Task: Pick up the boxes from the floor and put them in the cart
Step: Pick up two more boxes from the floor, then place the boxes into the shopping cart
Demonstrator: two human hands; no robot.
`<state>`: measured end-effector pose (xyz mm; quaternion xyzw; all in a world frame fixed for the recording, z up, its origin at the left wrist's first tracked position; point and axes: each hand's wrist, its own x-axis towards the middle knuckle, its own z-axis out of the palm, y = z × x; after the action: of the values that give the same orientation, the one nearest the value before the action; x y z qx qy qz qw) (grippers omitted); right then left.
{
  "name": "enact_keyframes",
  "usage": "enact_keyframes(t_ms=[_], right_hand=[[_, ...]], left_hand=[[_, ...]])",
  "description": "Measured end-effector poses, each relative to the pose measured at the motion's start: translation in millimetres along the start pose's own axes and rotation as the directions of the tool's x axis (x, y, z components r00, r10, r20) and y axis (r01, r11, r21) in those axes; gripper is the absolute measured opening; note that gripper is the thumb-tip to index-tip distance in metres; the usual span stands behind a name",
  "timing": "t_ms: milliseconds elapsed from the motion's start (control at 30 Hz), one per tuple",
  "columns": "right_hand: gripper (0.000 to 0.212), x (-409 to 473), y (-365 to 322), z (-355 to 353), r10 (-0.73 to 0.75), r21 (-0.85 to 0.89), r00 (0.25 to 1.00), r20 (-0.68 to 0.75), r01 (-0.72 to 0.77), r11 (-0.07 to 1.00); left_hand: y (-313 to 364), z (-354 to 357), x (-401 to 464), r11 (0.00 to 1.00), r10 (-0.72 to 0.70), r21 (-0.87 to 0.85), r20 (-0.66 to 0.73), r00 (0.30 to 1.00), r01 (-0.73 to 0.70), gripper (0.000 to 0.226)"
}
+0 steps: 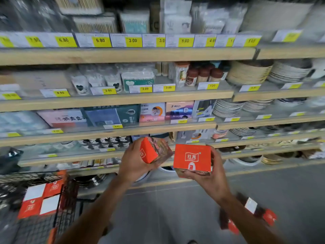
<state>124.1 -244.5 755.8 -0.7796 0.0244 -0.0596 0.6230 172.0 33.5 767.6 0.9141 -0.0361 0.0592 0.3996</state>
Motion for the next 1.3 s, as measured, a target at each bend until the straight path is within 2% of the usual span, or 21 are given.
enact_keyframes(t_ms=[167,267,367,467,533,600,700,800,900,933,1033,1133,1300], right_hand=[[0.105,3.5,-12.3,16.9,-0.027,0.092,0.988,0.154,0.012,0.996],[0.101,15.2,-11.8,29.7,-0.054,0.148,0.957,0.283,0.012,0.989],[0.101,29.6,-11.4,48.8,-0.1,0.198,0.917,0.386,0.024,0.98],[0.101,40.3,-9.9,74.3,-0.144,0.238,0.853,0.502,0.024,0.971],[0.094,40.4,-17.7,95.8,-0.187,0.257,0.776,0.602,0.033,0.966],[0.09,40.7,-19.3,109.9,-0.194,0.268,0.739,0.645,0.019,0.963],[0.093,34.0,-32.7,147.4,-0.233,0.268,0.638,0.734,0.044,0.962],[0.106,30.2,-34.7,189.4,-0.203,0.24,0.545,0.813,0.003,0.971],[0.112,16.0,-43.6,235.0,-0.218,0.235,0.421,0.88,0.012,0.972],[0.112,10.9,-48.6,251.2,-0.207,0.221,0.403,0.892,0.014,0.975],[0.1,-7.3,-70.8,299.6,-0.208,0.21,0.4,0.893,0.039,0.977],[0.109,-25.5,-90.5,354.1,-0.23,0.197,0.383,0.895,0.123,0.973],[0.118,-52.6,-115.8,435.4,-0.251,0.201,0.348,0.903,0.174,0.964]], left_hand=[[-3.8,-26.1,-20.5,0.994,-0.107,0.026,-0.065,0.992,0.109,0.107],[-3.4,-42.0,-39.0,0.976,-0.218,-0.03,-0.124,0.968,0.216,0.104],[0.9,-60.7,-69.3,0.935,-0.35,-0.135,-0.217,0.911,0.327,0.095],[8.1,-75.9,-109.8,0.873,-0.487,-0.231,-0.347,0.801,0.43,0.077],[8.2,-80.5,-136.9,0.827,-0.562,-0.287,-0.429,0.707,0.484,0.07],[3.2,-84.0,-157.6,0.783,-0.622,-0.337,-0.448,0.642,0.523,0.067],[-8.5,-94.7,-195.0,0.701,-0.7,-0.388,-0.537,0.471,0.598,0.07],[-14.2,-112.2,-218.5,0.659,-0.725,-0.442,-0.589,0.357,0.608,0.071],[-27.5,-134.3,-239.4,0.643,-0.729,-0.48,-0.622,0.285,0.597,0.07],[-34.9,-141.8,-244.9,0.639,-0.732,-0.492,-0.624,0.272,0.591,0.071],[-71.3,-164.5,-265.4,0.614,-0.747,-0.517,-0.625,0.227,0.596,0.084],[-114.7,-189.6,-284.1,0.605,-0.748,-0.565,-0.645,0.157,0.561,0.072],[-163.4,-236.5,-304.8,0.607,-0.764,-0.622,-0.628,0.148,0.495,0.084]])
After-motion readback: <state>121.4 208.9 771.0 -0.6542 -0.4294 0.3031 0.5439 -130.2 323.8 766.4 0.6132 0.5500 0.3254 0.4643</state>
